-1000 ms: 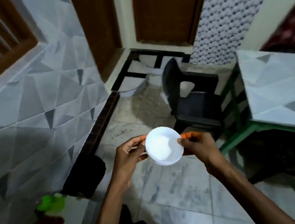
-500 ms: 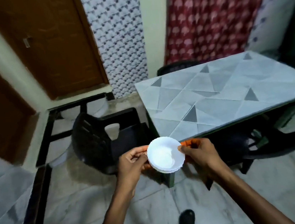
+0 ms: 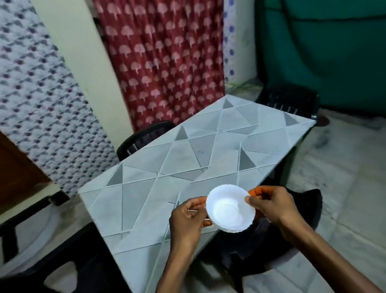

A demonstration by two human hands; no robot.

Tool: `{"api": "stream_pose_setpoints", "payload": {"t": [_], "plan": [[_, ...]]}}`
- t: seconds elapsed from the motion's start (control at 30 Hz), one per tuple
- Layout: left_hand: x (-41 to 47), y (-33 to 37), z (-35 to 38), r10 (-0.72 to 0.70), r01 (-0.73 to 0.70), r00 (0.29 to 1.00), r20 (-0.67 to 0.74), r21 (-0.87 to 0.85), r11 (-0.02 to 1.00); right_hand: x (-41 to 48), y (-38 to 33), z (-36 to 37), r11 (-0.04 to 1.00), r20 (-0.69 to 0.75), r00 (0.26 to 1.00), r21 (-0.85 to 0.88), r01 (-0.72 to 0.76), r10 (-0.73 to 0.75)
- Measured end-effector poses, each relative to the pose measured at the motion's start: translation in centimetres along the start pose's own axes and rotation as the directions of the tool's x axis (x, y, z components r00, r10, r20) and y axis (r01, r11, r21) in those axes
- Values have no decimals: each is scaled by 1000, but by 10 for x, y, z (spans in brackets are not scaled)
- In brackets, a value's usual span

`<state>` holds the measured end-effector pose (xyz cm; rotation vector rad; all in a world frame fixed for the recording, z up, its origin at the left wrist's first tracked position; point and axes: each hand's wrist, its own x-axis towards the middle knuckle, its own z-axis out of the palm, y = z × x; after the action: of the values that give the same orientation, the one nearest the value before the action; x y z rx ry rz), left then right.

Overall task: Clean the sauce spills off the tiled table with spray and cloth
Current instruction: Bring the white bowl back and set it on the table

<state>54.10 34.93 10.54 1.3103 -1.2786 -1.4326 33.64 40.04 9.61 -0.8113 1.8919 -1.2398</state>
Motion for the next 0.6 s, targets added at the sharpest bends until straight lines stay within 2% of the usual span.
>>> {"api": "stream_pose_setpoints", "payload": {"t": [0.3, 0.47, 0.6], "plan": [[91, 8, 172, 5, -6, 1000, 24, 24, 1000, 139, 13, -122, 999, -22, 1000, -31, -22, 22], [126, 12, 278, 12, -12, 999, -38, 7, 1000, 231, 21, -202, 995, 24, 1000, -104, 9, -7], [150, 18, 345, -2, 1, 991, -132, -4, 1000, 297, 15, -248, 988, 129, 992, -150, 31, -12]]}}
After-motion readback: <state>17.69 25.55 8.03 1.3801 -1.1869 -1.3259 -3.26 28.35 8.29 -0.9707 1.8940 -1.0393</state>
